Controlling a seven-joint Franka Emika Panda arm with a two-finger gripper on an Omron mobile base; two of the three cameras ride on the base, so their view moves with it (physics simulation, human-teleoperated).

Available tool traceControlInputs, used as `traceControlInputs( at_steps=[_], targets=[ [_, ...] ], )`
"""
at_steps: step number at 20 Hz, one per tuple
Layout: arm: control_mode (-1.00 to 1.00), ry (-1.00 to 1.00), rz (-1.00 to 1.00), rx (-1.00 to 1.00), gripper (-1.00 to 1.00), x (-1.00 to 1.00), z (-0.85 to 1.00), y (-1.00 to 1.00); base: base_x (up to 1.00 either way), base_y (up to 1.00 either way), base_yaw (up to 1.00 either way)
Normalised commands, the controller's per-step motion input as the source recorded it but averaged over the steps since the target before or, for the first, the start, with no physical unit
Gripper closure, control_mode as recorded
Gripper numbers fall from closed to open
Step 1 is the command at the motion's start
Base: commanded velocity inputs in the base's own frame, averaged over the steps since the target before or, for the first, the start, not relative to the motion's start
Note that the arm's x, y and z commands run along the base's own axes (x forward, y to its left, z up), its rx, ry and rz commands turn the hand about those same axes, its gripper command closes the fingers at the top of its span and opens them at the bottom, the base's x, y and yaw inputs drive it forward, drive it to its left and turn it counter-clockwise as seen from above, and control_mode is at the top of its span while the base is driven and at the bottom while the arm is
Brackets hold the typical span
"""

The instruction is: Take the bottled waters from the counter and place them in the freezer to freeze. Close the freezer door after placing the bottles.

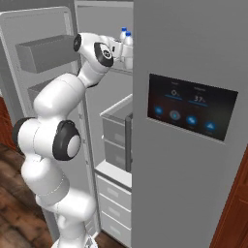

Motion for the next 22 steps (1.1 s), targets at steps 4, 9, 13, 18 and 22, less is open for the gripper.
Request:
traceControlInputs(
  at_steps=[4,9,13,18,22],
  targets=[
    [-1.00,0.01,0.00,0.00,1.00,0.45,-0.03,-0.16,0.00,0.00,0.00],
    [-1.00,0.00,0.00,-0.01,1.00,0.19,0.00,-0.04,0.00,0.00,0.00],
    [-1.00,-0.03,0.00,-0.08,1.00,0.00,-0.05,0.00,0.00,0.00,0.00],
    [-1.00,-0.11,0.00,-0.04,1.00,0.00,-0.28,0.00,0.00,0.00,0.00],
    [-1.00,-0.05,0.00,0.00,1.00,0.00,-0.33,-0.01,0.00,0.00,0.00]
  ],
)
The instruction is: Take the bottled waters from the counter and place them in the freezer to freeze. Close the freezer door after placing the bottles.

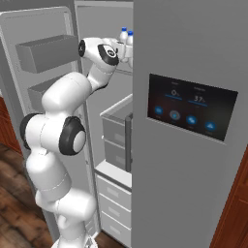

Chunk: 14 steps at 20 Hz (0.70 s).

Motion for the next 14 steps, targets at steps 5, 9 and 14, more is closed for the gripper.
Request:
traceControlInputs(
  at_steps=[5,9,14],
  targets=[
    [-1.00,0.00,0.00,0.00,1.00,0.00,-0.26,-0.03,0.00,0.00,0.00],
    [-1.00,0.01,0.00,0.00,1.00,0.00,-0.05,-0.01,0.00,0.00,0.00],
    [-1.00,0.00,0.00,0.00,-1.00,0.01,0.00,0.00,0.00,0.00,0.00]
  ],
)
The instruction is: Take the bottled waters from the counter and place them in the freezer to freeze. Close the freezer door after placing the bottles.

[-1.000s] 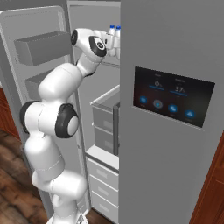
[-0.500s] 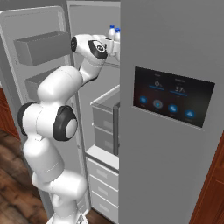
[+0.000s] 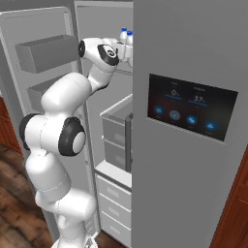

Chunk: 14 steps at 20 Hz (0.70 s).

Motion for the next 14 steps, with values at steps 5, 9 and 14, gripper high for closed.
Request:
traceControlInputs(
  at_steps=[5,9,14],
  targets=[
    [-1.00,0.00,0.00,0.00,-1.00,0.00,0.00,0.00,0.00,0.00,0.00],
    [-1.00,0.00,0.00,0.00,-1.00,-0.03,0.00,0.00,0.00,0.00,0.00],
    [-1.00,-0.01,0.00,0.00,-1.00,-0.37,0.00,0.06,0.00,0.00,0.00]
  ],
)
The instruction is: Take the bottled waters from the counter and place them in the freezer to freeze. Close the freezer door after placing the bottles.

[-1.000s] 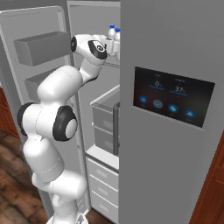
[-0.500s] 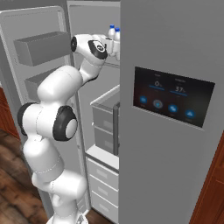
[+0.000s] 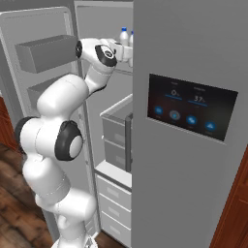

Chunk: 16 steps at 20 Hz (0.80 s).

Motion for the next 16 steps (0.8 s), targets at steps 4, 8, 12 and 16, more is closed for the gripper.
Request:
traceControlInputs(
  at_steps=[4,8,12,16],
  targets=[
    [-1.00,-0.05,0.00,0.00,-1.00,-0.71,0.00,0.19,0.00,0.00,0.00],
    [-1.00,-0.07,-0.01,0.00,-1.00,-0.96,0.00,0.21,0.00,0.00,0.00],
    [-1.00,-0.16,-0.05,0.00,-1.00,-1.00,0.02,0.28,0.00,0.00,0.00],
    [-1.00,-0.08,-0.06,0.03,-1.00,-1.00,0.15,0.13,0.00,0.00,0.00]
  ],
)
